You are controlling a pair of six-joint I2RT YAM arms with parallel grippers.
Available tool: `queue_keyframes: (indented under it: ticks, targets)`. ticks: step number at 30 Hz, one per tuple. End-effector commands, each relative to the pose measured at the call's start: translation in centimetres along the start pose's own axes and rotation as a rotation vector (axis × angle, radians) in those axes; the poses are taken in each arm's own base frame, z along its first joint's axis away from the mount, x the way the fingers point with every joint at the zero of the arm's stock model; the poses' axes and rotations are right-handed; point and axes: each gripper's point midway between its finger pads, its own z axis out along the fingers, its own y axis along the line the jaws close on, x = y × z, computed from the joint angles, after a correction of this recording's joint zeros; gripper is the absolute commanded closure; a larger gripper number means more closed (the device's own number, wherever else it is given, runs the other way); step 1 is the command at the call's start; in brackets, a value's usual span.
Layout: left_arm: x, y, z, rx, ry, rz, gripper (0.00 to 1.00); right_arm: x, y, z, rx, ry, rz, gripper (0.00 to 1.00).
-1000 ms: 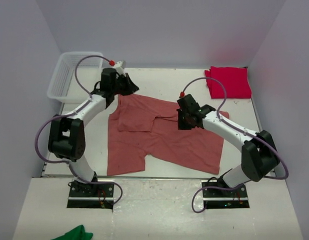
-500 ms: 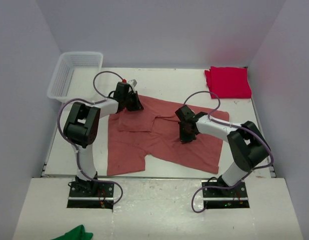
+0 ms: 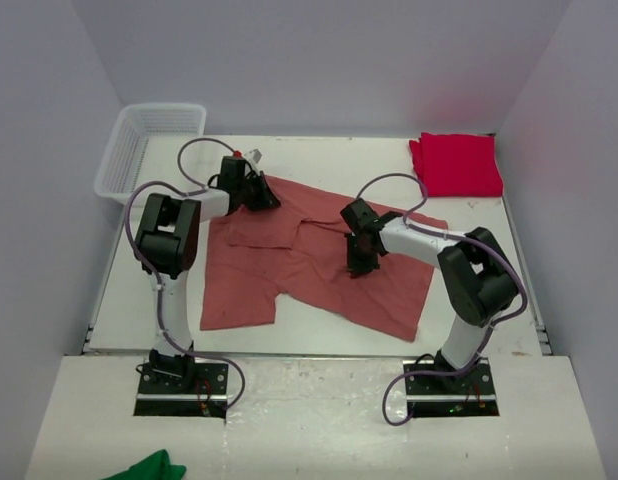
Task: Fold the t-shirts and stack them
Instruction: Fold the flattened tshirt in 1/3 of the way, then grap the side of the flattened tshirt closest away from the robot with both arms
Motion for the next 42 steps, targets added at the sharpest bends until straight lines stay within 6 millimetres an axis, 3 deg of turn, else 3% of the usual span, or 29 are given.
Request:
queue_keyframes:
  ticks: [1,2,7,10,13,17,18,20,21,22,24,26,27,28,29,30,31,32,34,36,37,39,42]
  targets:
    - [-0.2,5.4,0.5,-0.085,0.005,-0.058,1.00,0.5,-0.3,1.3,0.029,0.025,0.010,1.00]
    - [-1.1,6.0,0.4,-0.084,-0.011,-0.066,1.00,0.5,-0.4,1.3,0.032,0.027,0.010,1.00]
    - [-1.5,6.3,1.4,-0.036,-0.003,-0.079,1.00,1.1,-0.7,1.5,0.040,0.038,0.017,1.00]
    - [-2.2,5.3,1.5,0.016,-0.019,-0.067,1.00,1.1,-1.3,1.1,0.050,-0.006,0.004,1.00]
    - [-3.1,3.5,0.6,0.072,-0.046,-0.033,1.00,0.5,-1.1,-0.6,0.009,-0.106,-0.023,1.00]
    - [-4.8,0.2,-2.0,0.143,-0.103,0.029,0.95,-0.3,-0.7,-3.7,-0.043,-0.212,-0.038,0.82]
    - [-5.1,-0.5,-2.5,0.153,-0.114,0.041,0.91,-0.5,-0.4,-5.0,-0.072,-0.249,-0.044,0.72]
    - [-6.0,-2.6,-4.4,0.173,-0.152,0.074,0.77,-0.5,0.0,-6.5,-0.101,-0.275,-0.045,0.61]
    - [-6.3,-3.4,-5.0,0.178,-0.165,0.084,0.68,-0.4,0.3,-7.9,-0.127,-0.288,-0.037,0.48]
    - [-6.4,-4.0,-5.7,0.171,-0.167,0.086,0.63,-0.1,0.2,-8.5,-0.126,-0.285,-0.022,0.44]
    - [-7.3,-6.5,-8.0,0.164,-0.213,0.123,0.53,1.2,-0.6,-9.4,-0.113,-0.262,0.037,0.32]
    - [-7.6,-8.1,-10.6,0.077,-0.252,0.143,0.51,2.8,-1.6,-9.1,-0.086,-0.226,0.093,0.30]
    - [-7.4,-8.4,-11.5,0.036,-0.262,0.157,0.50,4.6,-3.4,-7.9,-0.013,-0.188,0.176,0.30]
    - [-5.3,-8.7,-12.0,-0.022,-0.224,0.149,0.49,5.5,-4.5,-7.6,0.033,-0.182,0.218,0.32]
    - [-6.8,-8.6,-14.8,-0.131,-0.330,0.134,0.49,6.5,-5.4,-7.2,0.091,-0.180,0.249,0.33]
    - [-6.1,-8.8,-15.9,-0.163,-0.350,0.088,0.49,7.7,-7.7,-7.0,0.208,-0.200,0.334,0.33]
    - [-4.3,-7.8,-16.6,-0.218,-0.356,0.050,0.49,8.3,-8.1,-7.1,0.234,-0.212,0.357,0.34]
    - [-4.4,-9.1,-19.5,-0.220,-0.441,0.031,0.49,9.1,-8.2,-7.0,0.243,-0.209,0.380,0.33]
    - [-1.9,-10.7,-21.8,-0.161,-0.487,-0.017,0.50,10.4,-8.4,-6.6,0.236,-0.195,0.475,0.35]
    - [-0.2,-11.8,-22.6,-0.118,-0.487,0.001,0.50,11.6,-8.8,-6.0,0.231,-0.207,0.540,0.36]
    - [1.8,-12.2,-22.3,-0.106,-0.451,0.026,0.50,11.9,-9.2,-5.9,0.238,-0.212,0.565,0.36]
    - [3.0,-12.8,-23.2,-0.081,-0.441,0.057,0.51,12.2,-9.8,-6.0,0.235,-0.234,0.611,0.38]
    - [6.9,-11.5,-22.7,-0.068,-0.350,0.106,0.51,13.0,-10.5,-6.3,0.230,-0.240,0.674,0.44]
